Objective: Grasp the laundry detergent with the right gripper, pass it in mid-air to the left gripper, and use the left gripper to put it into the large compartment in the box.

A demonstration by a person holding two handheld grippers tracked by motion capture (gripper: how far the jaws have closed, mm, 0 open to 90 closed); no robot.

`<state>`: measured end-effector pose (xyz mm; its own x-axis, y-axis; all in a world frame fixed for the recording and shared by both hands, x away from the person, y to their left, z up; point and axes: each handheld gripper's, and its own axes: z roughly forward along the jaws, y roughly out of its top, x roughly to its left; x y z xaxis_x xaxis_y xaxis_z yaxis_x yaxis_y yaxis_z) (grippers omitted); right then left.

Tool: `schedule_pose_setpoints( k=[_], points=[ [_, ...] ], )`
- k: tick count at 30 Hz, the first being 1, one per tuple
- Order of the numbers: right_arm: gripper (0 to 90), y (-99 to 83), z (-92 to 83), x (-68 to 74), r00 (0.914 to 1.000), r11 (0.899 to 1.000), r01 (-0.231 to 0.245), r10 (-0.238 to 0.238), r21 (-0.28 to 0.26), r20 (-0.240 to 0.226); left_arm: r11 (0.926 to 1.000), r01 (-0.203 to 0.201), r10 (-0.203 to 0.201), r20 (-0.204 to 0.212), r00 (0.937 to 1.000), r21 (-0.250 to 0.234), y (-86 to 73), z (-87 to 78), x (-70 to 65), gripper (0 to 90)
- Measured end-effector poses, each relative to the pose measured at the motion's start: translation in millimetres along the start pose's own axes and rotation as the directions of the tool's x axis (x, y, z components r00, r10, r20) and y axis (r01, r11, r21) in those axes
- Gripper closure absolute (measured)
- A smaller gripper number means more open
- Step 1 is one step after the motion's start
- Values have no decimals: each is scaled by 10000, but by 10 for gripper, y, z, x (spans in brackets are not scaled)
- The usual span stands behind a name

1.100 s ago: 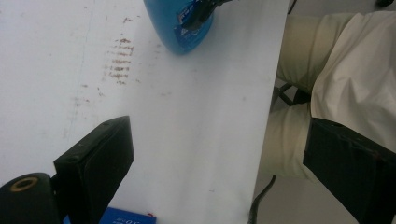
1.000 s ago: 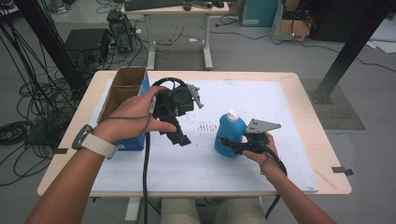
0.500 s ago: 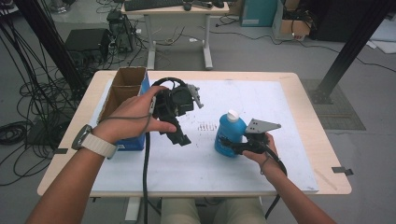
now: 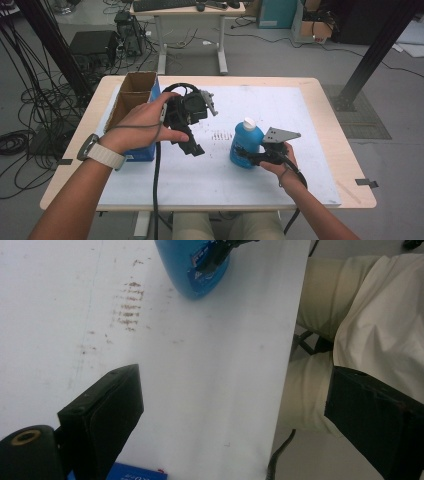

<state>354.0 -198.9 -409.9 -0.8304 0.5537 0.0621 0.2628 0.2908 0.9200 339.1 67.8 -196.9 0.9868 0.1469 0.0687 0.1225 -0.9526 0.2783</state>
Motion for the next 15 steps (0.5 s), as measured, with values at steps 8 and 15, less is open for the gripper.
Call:
schedule_pose_setpoints(
  k=[8,15],
  points=[
    [436,10,9,-24,9995,9996,288,-289,-62,-82,10000,45,-45,-53,10000,-24,-4,-14,-3,89],
    [437,12,6,-36,9994,9995,305,-307,-86,-171,9999,101,-101,-127,9999,-27,-3,-31,-16,89]
  ],
)
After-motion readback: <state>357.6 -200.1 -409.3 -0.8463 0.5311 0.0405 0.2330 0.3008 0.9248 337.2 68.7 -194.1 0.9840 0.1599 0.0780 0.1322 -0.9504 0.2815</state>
